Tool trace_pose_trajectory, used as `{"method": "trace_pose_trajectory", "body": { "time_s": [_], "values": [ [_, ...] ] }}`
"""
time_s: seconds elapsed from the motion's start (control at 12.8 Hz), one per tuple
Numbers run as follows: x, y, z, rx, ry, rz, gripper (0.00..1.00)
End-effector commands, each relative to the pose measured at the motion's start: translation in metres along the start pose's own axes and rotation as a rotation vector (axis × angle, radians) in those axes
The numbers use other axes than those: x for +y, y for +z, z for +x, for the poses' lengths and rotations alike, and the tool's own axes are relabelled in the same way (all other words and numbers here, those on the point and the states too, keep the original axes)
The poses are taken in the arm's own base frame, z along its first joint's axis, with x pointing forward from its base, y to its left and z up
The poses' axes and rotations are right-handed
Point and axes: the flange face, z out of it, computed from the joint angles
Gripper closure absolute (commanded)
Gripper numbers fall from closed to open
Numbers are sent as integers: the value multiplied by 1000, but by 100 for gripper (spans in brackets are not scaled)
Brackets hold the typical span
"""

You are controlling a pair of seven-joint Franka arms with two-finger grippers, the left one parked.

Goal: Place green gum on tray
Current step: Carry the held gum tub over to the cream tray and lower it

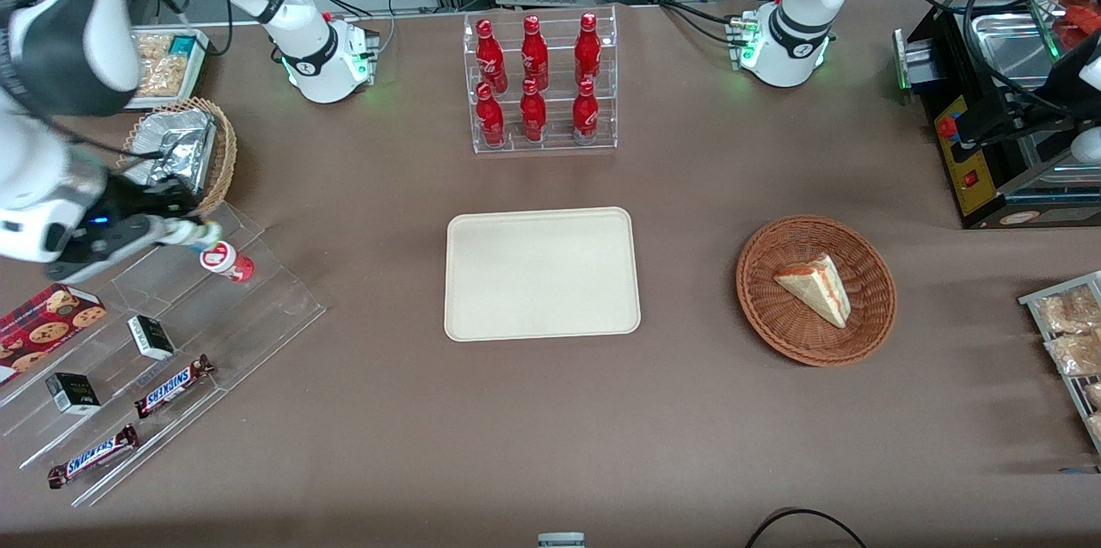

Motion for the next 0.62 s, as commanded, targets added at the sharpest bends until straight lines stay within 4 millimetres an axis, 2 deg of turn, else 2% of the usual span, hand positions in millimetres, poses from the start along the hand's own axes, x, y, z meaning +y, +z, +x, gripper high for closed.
{"method": "trace_pose_trajectory", "body": {
  "time_s": [0.0,0.23,0.47,0.55],
  "values": [
    [-76,-9,26,-13,95,0,100],
    [-163,5,55,10,193,-9,100],
    [-250,48,94,40,300,-12,100],
    [-272,61,106,42,330,-14,100]
  ]
}}
